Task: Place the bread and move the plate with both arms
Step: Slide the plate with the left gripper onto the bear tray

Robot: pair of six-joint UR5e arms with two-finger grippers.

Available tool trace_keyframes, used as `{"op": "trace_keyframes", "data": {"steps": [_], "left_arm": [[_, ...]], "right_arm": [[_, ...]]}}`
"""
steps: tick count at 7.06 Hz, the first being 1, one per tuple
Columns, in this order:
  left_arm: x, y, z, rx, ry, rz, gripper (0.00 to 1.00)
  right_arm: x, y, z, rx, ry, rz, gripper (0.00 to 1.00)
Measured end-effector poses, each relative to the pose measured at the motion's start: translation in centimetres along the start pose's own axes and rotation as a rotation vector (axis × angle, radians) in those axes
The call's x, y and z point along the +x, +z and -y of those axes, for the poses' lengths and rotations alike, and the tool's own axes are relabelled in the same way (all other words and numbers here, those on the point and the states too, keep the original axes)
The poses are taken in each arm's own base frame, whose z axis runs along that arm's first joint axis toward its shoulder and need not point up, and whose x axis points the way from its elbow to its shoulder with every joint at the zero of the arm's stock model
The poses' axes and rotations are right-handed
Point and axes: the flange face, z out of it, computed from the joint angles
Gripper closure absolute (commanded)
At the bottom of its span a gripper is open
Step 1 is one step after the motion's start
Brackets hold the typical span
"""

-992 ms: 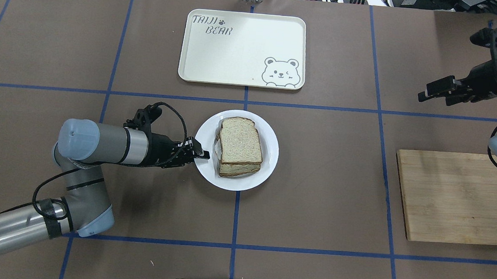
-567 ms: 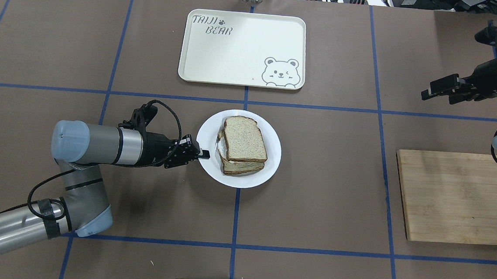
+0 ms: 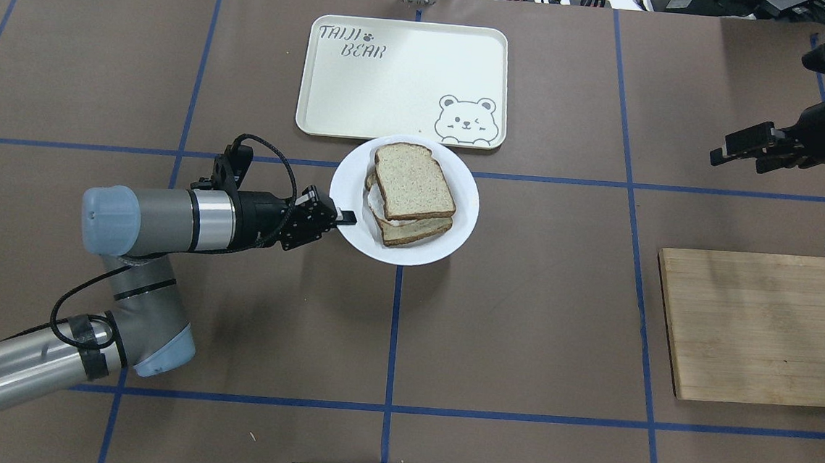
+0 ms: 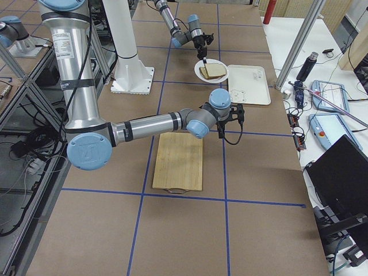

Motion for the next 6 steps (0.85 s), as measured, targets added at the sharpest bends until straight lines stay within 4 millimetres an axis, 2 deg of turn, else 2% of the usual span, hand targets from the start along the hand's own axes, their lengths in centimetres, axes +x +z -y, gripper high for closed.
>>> {"op": "trace_keyframes", "data": {"steps": [1, 3, 4, 6], "left_arm": [[0.6, 1.0, 1.4, 0.073, -0.033, -0.012, 1.0], [1.6, 5.8, 3.7, 0.235, -0.124, -0.021, 1.0], [2.5, 8.6, 4.4, 0.307, -0.176, -0.018, 1.0], [3.8, 12.8, 5.4, 0.435, -0.243, 0.015, 1.0]], "right_arm": [[0.9, -0.6, -1.1, 0.001, 0.01, -0.006, 0.0], [2.2, -1.3, -3.1, -0.003, 0.026, -0.017, 0.0], [2.7, -1.6, -3.9, -0.006, 0.03, -0.021, 0.0], [3.2, -1.8, -4.7, -0.009, 0.036, -0.026, 0.0]]}}
